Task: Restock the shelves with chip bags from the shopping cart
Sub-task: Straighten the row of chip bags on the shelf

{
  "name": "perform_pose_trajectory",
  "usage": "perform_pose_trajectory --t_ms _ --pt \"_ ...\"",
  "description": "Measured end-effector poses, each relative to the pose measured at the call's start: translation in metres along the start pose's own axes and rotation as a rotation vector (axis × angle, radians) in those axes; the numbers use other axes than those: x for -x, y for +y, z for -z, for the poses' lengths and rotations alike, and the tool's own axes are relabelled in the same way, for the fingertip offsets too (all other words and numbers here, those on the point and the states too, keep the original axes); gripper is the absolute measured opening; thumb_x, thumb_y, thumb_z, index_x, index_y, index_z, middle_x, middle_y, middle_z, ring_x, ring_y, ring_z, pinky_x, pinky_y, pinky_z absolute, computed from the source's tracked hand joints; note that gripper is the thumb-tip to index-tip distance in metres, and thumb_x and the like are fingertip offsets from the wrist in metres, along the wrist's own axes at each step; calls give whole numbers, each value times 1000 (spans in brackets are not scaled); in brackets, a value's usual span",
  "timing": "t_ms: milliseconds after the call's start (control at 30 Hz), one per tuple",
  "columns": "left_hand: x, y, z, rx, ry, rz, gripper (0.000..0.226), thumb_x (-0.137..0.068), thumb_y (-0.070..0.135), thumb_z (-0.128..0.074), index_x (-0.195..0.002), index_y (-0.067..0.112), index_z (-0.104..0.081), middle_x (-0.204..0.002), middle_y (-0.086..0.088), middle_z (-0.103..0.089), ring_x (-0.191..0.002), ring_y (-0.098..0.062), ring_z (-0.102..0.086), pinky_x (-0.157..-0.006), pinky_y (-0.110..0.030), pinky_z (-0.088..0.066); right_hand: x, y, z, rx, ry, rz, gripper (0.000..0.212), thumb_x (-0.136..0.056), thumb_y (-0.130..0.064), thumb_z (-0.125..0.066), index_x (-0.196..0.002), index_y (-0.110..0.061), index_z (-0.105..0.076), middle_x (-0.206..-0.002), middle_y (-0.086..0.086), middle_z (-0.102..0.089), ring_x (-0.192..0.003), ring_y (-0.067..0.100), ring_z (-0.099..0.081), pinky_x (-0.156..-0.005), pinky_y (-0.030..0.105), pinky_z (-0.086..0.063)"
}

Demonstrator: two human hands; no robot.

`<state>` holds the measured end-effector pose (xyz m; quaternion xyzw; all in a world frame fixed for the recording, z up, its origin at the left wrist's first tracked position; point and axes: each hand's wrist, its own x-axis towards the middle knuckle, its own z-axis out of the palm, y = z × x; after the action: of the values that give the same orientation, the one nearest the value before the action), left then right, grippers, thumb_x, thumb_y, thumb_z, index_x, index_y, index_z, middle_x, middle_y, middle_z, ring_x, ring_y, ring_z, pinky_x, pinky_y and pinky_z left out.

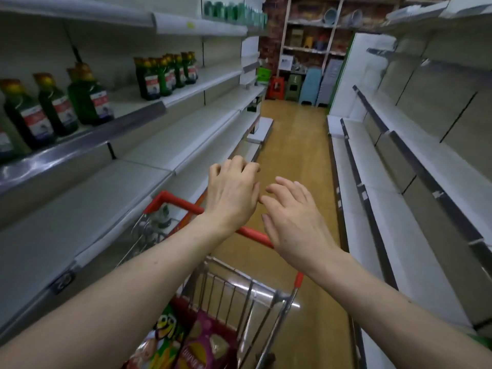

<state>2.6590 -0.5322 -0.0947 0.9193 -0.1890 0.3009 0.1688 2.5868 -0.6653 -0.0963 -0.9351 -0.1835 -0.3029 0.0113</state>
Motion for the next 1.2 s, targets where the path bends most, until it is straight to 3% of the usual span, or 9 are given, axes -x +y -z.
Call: perform_pose_trajectory --t_ms 200,433,533,767,1067,1200 --pt "70 -39 6 66 -151 93 32 -95 27 -53 -126 19 -57 -119 -3 -55 -113 -22 -49 -99 -40 -30 30 -66 -23 -32 -163 -18 23 -81 -15 -71 -104 -11 -70 -114 12 -67 -123 33 -54 -107 47 -38" --pt "140 -57 19 39 -220 169 23 -95 25 -55 -117 20 -60 -116 -2 -58 -114 -23 -51 -102 -40 -30 69 -117 -38 -81 -337 -69 25 -82 -12 -69 -106 -6 -71 -113 15 -66 -122 37 -54 -104 51 -40" --pt "166 -57 33 8 -250 166 24 -96 25 -53 -119 19 -58 -116 -3 -56 -113 -22 -50 -99 -38 -30 87 -134 -31 -91 -362 -88 24 -84 -12 -66 -107 -5 -70 -112 17 -66 -122 38 -53 -104 52 -40" --pt "246 -45 89 -81 -329 188 24 -96 26 -50 -118 21 -57 -121 -4 -53 -116 -24 -46 -100 -39 -28 141 -183 12 -140 -418 -95 35 -99 -25 -45 -128 -11 -59 -135 9 -52 -136 27 -33 -114 40 -20" --pt "376 -68 165 -257 -552 252 36 -96 30 -48 -131 20 -50 -131 -6 -46 -124 -26 -38 -103 -41 -28 219 -295 41 -267 -489 -78 33 -94 -21 -50 -121 -7 -63 -125 13 -58 -131 34 -41 -110 45 -28" --pt "417 -95 188 -272 -602 286 34 -96 31 -49 -128 20 -52 -126 -5 -47 -119 -25 -40 -103 -41 -30 239 -337 43 -299 -550 -79 37 -97 -23 -45 -129 -10 -58 -130 10 -54 -131 31 -37 -110 41 -26"
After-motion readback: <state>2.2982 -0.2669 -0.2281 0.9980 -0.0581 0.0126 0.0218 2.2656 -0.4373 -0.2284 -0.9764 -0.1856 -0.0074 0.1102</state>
